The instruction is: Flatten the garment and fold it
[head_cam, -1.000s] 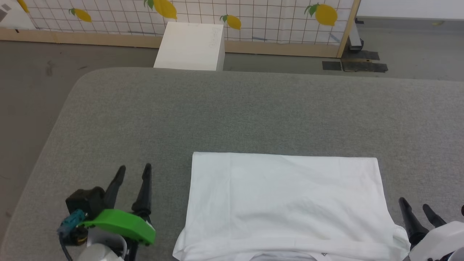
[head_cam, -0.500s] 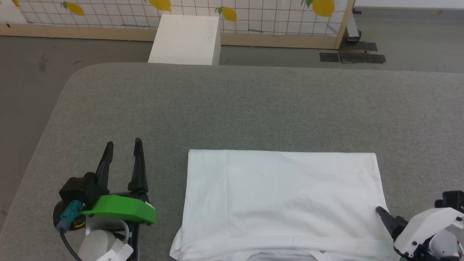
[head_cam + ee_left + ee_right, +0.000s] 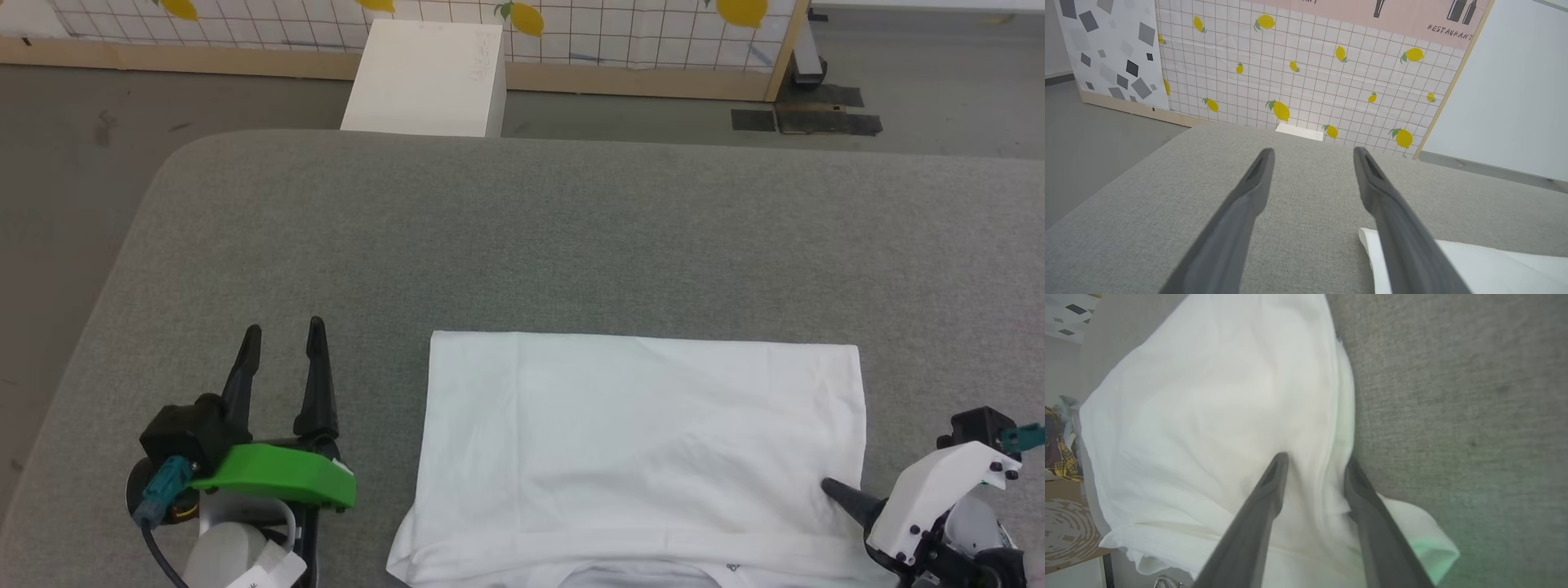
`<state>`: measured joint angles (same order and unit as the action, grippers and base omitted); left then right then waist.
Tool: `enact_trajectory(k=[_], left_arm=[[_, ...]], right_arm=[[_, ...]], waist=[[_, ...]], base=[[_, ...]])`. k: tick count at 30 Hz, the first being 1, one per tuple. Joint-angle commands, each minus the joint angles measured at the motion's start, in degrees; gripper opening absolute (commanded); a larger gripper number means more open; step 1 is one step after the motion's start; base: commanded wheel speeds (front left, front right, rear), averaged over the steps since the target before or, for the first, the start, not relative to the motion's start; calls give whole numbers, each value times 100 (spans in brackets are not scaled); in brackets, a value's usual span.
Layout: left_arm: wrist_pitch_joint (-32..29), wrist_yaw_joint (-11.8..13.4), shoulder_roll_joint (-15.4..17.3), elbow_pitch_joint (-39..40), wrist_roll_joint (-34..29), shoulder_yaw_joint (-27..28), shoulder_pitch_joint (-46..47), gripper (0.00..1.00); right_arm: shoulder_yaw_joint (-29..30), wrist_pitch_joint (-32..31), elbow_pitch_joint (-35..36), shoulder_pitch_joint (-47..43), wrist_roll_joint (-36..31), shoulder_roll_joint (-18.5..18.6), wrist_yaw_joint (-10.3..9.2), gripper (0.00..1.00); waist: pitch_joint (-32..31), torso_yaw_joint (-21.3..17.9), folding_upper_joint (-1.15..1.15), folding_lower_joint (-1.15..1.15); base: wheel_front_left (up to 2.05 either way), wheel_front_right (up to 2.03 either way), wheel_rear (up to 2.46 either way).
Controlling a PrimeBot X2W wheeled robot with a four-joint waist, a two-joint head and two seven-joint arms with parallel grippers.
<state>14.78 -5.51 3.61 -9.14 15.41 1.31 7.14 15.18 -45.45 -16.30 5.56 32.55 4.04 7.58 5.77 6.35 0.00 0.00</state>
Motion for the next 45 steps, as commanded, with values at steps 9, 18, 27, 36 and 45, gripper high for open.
enact_trajectory(k=[9,18,27,36,45], left_arm=[[21,-42,-65,-12,-124,44,-14,100],[21,25,-72,-8,-49,-65,-42,100],[21,66,-72,-16,-27,-116,-130,100],[22,59,-73,-31,-9,-223,-139,100],[22,54,-73,-14,14,-218,1,100]], right_arm=[[912,522,267,-105,-767,-116,-9,0],[2046,742,713,-307,-1865,-116,-9,0],[1662,573,1814,-679,-2084,-116,-9,0],[-55,-238,3775,-1151,-1949,-116,-9,0],[-2536,-736,3804,-455,-2357,99,-9,0]], waist=[[0,-59,0,0],[-13,-143,0,0],[-110,-223,0,0],[-152,-216,0,0],[17,-80,0,0]], base=[[0,0,0],[0,0,0],[0,0,0],[0,0,0],[0,0,0]])
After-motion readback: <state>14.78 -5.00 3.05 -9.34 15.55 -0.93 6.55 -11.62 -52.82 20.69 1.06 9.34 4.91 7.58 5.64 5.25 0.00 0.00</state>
